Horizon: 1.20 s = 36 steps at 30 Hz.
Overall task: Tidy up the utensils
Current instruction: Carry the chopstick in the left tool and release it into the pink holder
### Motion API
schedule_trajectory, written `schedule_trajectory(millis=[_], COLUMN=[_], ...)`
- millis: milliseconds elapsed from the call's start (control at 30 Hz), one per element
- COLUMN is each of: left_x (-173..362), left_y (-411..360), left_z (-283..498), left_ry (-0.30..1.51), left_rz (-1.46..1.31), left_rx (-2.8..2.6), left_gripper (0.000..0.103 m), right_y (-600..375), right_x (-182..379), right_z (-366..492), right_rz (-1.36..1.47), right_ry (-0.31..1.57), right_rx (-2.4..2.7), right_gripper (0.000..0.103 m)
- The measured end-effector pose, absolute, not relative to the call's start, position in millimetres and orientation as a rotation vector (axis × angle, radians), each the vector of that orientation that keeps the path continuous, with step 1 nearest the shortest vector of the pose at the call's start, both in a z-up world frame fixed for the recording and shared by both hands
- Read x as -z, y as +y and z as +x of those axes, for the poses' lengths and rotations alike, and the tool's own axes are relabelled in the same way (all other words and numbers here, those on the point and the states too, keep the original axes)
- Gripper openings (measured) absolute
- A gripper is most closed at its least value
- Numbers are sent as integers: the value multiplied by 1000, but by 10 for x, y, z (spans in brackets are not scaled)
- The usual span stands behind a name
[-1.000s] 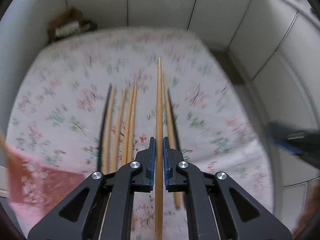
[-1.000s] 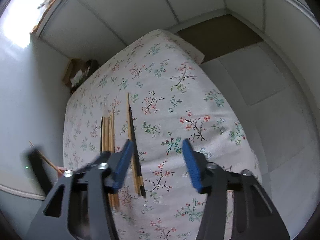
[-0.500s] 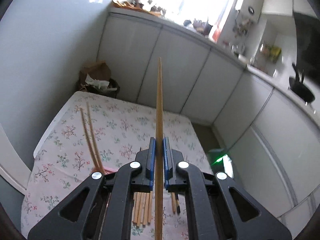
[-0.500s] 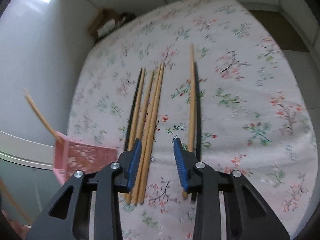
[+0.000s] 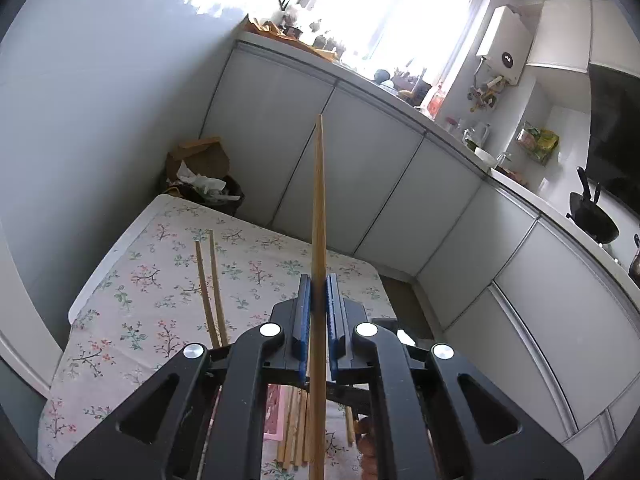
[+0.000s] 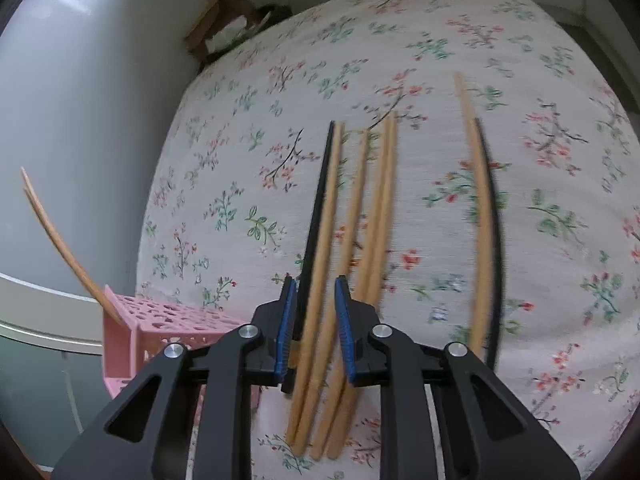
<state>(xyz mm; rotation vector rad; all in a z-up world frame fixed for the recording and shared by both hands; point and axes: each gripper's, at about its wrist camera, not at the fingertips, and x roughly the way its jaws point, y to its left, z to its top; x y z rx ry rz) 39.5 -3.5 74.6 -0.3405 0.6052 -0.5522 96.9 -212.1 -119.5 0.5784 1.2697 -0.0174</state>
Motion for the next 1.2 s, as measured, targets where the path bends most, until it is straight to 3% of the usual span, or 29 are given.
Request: schedule_trajectory(millis=[67,333,833,1200], left_x=[-754,-701,-647,-349], left_y=[-16,54,151,67], left_z=[392,414,400,461], left_ry=[596,585,508,454], left_rz=[-338,-340,-328,-273], left_rx=[549,535,486,462], left_gripper=[7,7,7,7], right_y=[-2105,-1997,-2719,-2269], right_x=[1275,1230,-251,-624], right_z=[981,997,362,235], right_rz=[548,485,629,570], right_ry=[1285,1274,697,478], right_rx=[70,84,39,-72], right_gripper=[9,8,8,8])
